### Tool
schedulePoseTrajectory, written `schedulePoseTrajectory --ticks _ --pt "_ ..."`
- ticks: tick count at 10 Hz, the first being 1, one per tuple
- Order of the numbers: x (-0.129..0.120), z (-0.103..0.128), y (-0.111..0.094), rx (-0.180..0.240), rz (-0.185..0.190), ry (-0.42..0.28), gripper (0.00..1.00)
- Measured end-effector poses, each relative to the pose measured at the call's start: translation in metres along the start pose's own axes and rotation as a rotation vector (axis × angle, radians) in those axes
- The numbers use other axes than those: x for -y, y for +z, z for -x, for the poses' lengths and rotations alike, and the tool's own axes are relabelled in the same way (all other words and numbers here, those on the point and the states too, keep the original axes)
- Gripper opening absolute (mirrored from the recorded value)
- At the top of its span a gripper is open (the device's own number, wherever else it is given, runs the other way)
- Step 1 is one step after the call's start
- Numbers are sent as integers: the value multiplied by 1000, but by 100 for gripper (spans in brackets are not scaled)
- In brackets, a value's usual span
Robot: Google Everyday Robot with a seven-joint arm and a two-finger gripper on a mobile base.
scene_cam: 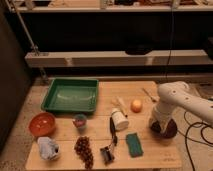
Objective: Wipe purple bowl with eraser
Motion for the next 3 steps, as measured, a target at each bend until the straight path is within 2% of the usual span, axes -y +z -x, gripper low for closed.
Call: schedulePoseTrajectory --ticks 3 --pt "2 13 -8 2 -17 -33 0"
